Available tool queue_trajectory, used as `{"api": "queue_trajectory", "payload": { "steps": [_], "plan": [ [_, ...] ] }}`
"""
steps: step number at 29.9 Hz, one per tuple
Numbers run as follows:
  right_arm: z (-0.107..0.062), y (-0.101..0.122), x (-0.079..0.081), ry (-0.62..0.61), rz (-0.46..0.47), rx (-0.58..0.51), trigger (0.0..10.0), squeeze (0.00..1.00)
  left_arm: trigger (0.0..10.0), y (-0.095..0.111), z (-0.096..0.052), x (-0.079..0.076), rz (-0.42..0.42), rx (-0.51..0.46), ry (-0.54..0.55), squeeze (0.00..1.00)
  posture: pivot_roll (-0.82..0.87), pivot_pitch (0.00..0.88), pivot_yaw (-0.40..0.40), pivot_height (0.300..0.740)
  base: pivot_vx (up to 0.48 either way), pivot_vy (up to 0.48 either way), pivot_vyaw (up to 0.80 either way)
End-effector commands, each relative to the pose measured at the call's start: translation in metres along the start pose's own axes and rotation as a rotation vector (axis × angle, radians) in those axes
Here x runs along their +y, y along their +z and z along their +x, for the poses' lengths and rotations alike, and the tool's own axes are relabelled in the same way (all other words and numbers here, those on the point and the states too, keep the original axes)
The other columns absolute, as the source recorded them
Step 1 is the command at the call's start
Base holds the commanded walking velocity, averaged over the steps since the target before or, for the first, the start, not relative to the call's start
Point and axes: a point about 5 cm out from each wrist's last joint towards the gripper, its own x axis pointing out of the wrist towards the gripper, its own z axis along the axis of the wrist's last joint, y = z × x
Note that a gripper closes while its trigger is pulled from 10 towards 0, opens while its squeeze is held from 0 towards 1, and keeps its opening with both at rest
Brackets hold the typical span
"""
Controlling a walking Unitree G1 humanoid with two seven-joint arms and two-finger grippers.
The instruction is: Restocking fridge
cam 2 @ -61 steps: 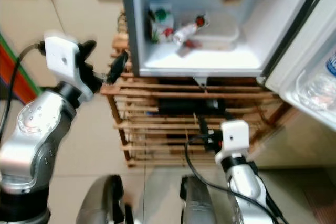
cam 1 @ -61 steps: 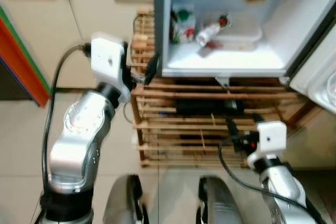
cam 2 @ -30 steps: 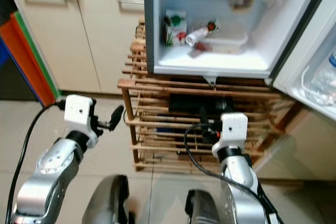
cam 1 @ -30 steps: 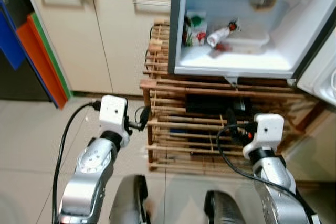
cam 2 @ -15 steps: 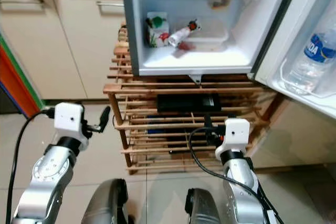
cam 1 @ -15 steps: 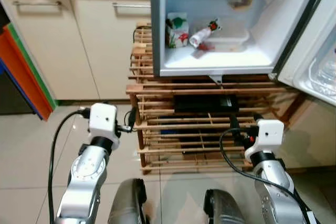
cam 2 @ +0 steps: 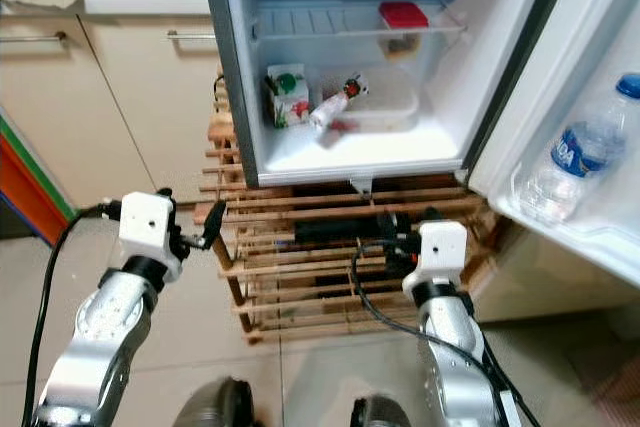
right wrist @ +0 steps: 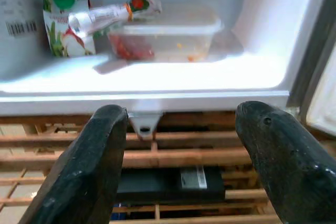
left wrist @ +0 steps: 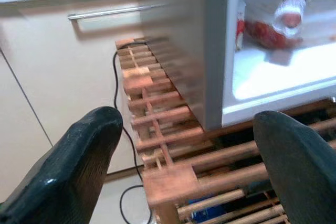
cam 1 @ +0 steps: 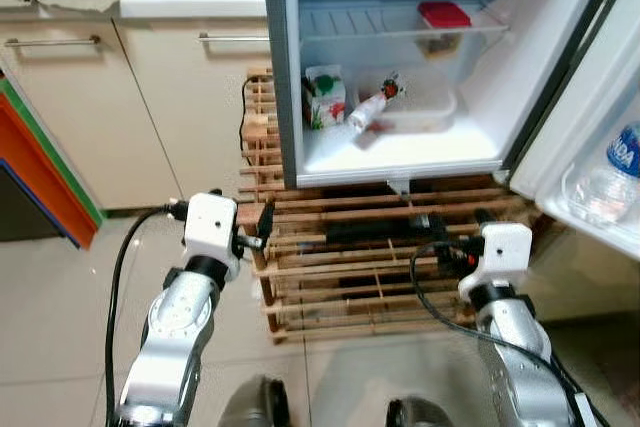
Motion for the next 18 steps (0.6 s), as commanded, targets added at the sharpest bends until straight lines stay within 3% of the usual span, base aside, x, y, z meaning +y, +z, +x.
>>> {"api": "queue_trajectory", "payload": {
  "steps": [1, 10, 18],
  "plan": [
    [-0.0005, -0.0026, -0.0019, -0.007, 0.003, 0.011, 10.0, 0.28, 10.0, 0.0025, 0.0014, 0.0022, 0.008, -0.003, -0.007, 0.00, -0.04, 0.000, 0.005, 0.740, 0.000, 0.000, 0.00],
    [0.0044, -0.0006, -0.0002, -0.006, 0.013, 0.002, 10.0, 0.27, 10.0, 0.0074, 0.0077, -0.0032, 0.025, -0.014, -0.015, 0.00, -0.04, 0.000, 0.002, 0.740, 0.000, 0.000, 0.00],
    [0.0043, -0.0024, 0.0007, -0.001, 0.008, 0.009, 10.0, 0.27, 10.0, 0.0073, 0.0106, -0.0047, 0.017, -0.009, -0.021, 0.00, -0.04, 0.000, 0.003, 0.740, -0.352, 0.000, 0.00]
  ]
}}
